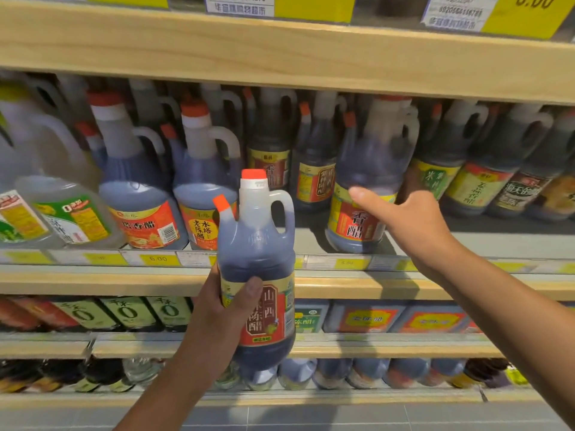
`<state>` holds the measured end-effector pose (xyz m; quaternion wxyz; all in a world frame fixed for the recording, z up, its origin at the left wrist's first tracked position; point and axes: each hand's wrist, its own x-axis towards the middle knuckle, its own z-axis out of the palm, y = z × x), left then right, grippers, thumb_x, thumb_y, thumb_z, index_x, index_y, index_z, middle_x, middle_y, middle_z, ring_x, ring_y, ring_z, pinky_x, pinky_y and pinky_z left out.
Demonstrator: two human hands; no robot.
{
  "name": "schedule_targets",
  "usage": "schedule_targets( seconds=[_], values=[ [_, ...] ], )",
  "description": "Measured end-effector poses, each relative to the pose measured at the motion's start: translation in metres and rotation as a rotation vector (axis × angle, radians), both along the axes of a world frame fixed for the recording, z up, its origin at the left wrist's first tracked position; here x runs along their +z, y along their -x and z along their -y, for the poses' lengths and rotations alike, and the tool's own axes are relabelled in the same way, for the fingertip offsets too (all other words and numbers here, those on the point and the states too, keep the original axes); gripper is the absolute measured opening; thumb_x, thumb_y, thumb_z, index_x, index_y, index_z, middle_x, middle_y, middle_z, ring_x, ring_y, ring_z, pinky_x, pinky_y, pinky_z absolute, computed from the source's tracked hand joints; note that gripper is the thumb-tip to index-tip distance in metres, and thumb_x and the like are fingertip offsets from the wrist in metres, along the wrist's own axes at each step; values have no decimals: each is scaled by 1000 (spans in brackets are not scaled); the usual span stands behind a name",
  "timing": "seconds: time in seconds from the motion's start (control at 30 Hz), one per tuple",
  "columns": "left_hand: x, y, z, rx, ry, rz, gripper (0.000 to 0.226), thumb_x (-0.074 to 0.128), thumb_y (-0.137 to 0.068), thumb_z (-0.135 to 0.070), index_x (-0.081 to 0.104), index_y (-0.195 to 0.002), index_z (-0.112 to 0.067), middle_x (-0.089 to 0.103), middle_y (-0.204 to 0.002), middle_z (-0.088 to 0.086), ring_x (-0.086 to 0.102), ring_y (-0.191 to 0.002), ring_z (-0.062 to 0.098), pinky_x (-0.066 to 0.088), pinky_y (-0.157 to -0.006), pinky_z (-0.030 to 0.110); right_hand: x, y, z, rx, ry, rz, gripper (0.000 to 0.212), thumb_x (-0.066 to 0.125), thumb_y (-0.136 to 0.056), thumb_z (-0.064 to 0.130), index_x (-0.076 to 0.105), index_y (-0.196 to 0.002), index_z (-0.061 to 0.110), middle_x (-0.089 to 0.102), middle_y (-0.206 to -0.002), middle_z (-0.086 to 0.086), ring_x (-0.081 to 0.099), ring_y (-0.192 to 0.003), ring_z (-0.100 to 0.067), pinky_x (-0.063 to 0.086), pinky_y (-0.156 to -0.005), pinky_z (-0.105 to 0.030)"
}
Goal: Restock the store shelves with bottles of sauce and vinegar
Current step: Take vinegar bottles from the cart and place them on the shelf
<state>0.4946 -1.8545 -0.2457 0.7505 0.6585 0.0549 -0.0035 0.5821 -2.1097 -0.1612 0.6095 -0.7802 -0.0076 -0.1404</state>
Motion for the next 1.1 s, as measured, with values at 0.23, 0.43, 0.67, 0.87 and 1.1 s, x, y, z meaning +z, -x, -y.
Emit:
schedule_targets(
  seconds=[0.23, 0.43, 0.67, 0.87, 1.1],
  values=[
    [1, -1, 0, 5, 52, 12, 90, 80, -33, -91, 65, -111, -48, 79, -106, -6, 78, -94, 16, 60, -65, 22, -12, 2, 8, 44, 119, -16, 75, 85, -60, 53, 62, -127, 27, 75, -111, 14, 70, -100, 2, 58, -77, -16],
    [9, 3, -1, -15, 45, 39, 85, 82, -40, -80, 63, -111, -37, 80, -96, -9, 77, -88, 14, 57, -61, 16, -13, 7, 12, 65, 189, -29, 68, 78, -67, 58, 68, -123, 21, 77, -108, 14, 69, -100, 3, 53, -77, -15],
    [14, 8, -18, -22, 54, 62, 65, 79, -30, -92, 70, -87, -62, 79, -93, -14, 77, -83, 7, 57, -60, 14, -16, 1, -16, 117, 213, -11, 71, 76, -66, 61, 68, -123, 21, 76, -110, 12, 69, -103, 0, 56, -88, -26],
    [8, 10, -41, 48, 81, 62, 68, 83, -34, -89, 72, -94, -59, 80, -102, -6, 78, -90, 17, 60, -64, 21, -16, -5, -64, 205, 224, 35, 60, 76, -70, 57, 66, -121, 27, 74, -107, 19, 67, -100, 8, 51, -78, -8],
    [9, 17, -56, 23, 78, 60, 76, 82, -33, -90, 70, -100, -58, 78, -111, -2, 77, -99, 23, 62, -76, 38, -15, -5, -89, 197, 204, 48, 40, 75, -68, 61, 62, -100, 41, 70, -91, 32, 65, -93, 14, 49, -72, -4]
  ],
)
